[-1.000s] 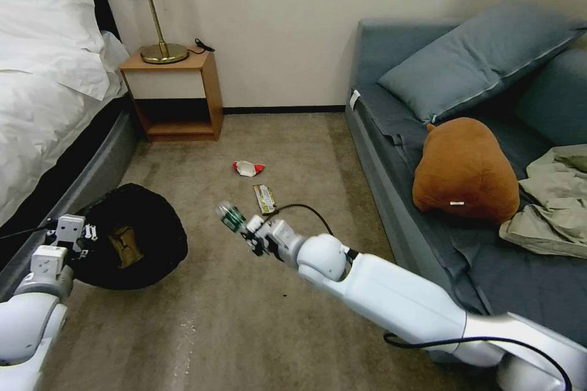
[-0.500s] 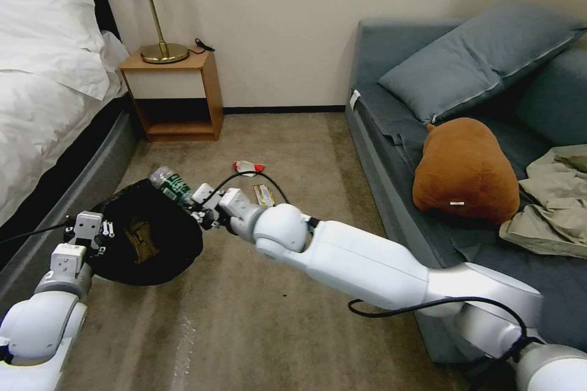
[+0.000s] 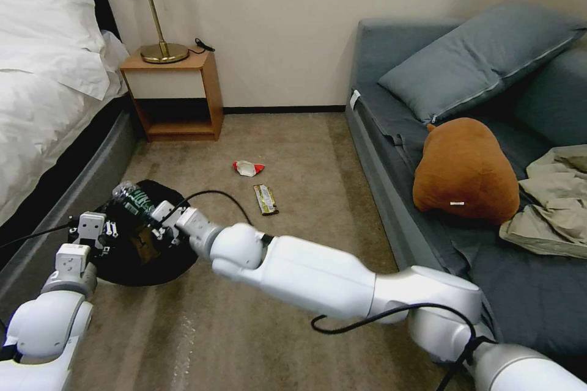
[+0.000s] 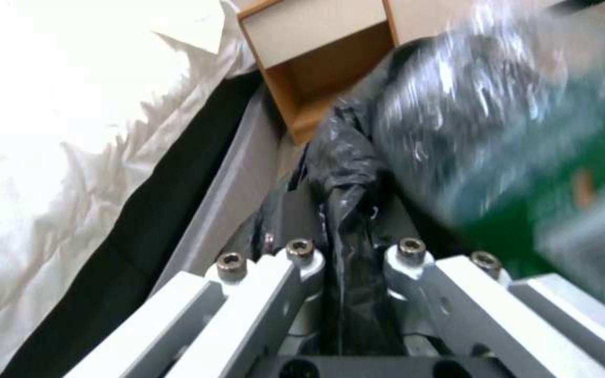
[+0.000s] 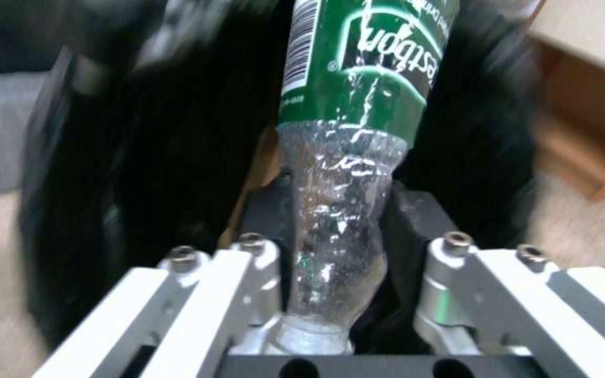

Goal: Pick up the trash bin, then pick up the garbage on the floor and place it into the trash bin.

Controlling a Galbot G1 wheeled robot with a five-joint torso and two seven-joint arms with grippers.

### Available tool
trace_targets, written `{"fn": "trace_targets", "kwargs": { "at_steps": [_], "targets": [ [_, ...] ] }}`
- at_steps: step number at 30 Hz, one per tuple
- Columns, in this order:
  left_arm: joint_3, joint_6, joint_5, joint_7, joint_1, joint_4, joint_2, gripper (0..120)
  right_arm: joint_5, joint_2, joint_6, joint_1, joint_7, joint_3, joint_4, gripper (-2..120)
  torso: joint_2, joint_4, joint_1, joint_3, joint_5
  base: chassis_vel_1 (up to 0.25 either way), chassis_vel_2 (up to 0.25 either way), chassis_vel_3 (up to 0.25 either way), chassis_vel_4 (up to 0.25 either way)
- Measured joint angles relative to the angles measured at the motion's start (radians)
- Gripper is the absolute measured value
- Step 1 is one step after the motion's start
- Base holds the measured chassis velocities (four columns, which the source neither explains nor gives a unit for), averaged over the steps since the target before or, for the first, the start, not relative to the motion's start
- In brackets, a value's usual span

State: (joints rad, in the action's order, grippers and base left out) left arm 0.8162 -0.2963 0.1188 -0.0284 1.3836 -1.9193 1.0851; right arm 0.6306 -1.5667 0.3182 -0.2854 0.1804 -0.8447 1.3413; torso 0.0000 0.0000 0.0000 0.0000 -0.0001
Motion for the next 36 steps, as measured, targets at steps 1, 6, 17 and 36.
{"fn": "trace_targets", "kwargs": {
  "at_steps": [1, 6, 17, 36],
  "targets": [
    [0.000, 0.002, 0.001, 0.002, -0.001, 0.001, 0.001, 4, -0.002, -0.002, 0.000, -0.005, 0.002, -0.001, -0.002, 31, 0.000, -0.0001, 0.000, 0.000, 0.0000, 0.000, 0.000, 0.000, 0.000],
    [-0.002, 0.004, 0.005, 0.001, -0.009, 0.008, 0.006, 4, -0.012, -0.015, -0.010, -0.030, 0.003, -0.001, -0.017, 48, 0.000, -0.0002, 0.000, 0.000, 0.0000, 0.000, 0.000, 0.000, 0.000],
    [0.002, 0.004, 0.023, -0.003, -0.008, 0.011, 0.004, 4, -0.019, 0.002, -0.014, -0.035, -0.004, 0.015, -0.018, 90, 0.000, -0.0001, 0.000, 0.000, 0.0002, 0.000, 0.000, 0.000, 0.000],
    [0.052, 0.018, 0.086, -0.013, -0.026, 0.081, -0.035, 4, 0.044, 0.141, 0.087, -0.093, 0.129, 0.183, 0.023, 100, 0.000, 0.0000, 0.000, 0.000, 0.0003, 0.000, 0.000, 0.000, 0.000]
  ]
}}
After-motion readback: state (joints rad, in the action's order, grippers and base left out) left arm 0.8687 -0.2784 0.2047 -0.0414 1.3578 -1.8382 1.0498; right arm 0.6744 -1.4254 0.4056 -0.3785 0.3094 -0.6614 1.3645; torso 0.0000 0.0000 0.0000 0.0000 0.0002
